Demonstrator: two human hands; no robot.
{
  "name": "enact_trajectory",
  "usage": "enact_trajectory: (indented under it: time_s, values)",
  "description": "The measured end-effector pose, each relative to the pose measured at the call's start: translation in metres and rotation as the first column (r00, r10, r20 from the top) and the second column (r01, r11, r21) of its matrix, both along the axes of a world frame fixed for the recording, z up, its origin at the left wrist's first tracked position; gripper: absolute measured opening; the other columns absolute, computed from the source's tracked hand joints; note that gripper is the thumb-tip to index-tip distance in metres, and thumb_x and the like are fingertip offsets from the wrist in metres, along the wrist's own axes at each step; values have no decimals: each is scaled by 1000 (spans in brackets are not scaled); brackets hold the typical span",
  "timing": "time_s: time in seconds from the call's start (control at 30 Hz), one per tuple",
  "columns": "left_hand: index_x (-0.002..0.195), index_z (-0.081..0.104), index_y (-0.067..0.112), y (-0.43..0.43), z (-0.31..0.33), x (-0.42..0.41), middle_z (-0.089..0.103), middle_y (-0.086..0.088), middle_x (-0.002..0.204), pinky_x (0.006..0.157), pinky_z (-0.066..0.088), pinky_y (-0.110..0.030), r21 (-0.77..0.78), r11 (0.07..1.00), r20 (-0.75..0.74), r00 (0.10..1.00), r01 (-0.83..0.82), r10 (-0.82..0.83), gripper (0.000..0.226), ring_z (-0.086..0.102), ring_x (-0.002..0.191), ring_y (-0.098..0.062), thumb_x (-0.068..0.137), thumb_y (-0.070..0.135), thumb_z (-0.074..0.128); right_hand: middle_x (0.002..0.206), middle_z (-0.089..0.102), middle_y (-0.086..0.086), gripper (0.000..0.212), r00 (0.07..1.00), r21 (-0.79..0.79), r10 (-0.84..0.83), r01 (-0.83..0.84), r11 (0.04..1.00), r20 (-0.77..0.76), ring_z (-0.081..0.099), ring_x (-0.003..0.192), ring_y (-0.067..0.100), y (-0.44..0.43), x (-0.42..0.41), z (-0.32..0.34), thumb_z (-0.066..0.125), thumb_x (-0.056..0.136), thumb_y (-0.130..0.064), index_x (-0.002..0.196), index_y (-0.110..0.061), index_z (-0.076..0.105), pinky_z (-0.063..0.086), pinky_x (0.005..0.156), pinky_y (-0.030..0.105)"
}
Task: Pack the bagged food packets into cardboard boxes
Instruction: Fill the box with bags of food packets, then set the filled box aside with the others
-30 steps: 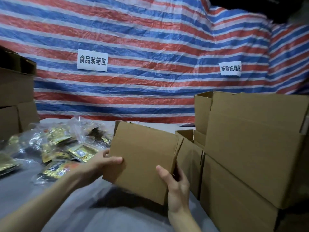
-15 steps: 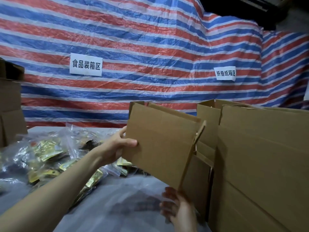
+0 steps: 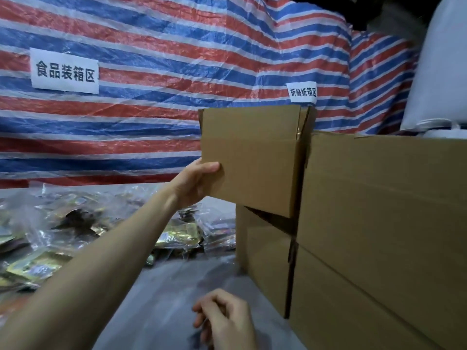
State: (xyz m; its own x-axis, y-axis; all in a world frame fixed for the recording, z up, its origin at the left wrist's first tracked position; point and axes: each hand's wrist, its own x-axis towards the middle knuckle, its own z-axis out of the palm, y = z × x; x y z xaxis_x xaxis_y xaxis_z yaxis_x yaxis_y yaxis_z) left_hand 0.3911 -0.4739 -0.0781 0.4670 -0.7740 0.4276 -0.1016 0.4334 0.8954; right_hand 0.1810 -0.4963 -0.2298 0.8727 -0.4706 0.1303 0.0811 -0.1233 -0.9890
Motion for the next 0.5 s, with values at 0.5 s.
enact_trajectory:
  time_s: [0.5]
  values:
    - [119,64,14,-33,-15,13,76,0,103,73,62,-28,-8,998,-95,994,59,-60,99,73,92,-16,33,47,100,57,60,4,31,999,87,29,-32,996,39,47,44,13,-3,-2,-2,56,98,-9,70,-13,68,37,42,20]
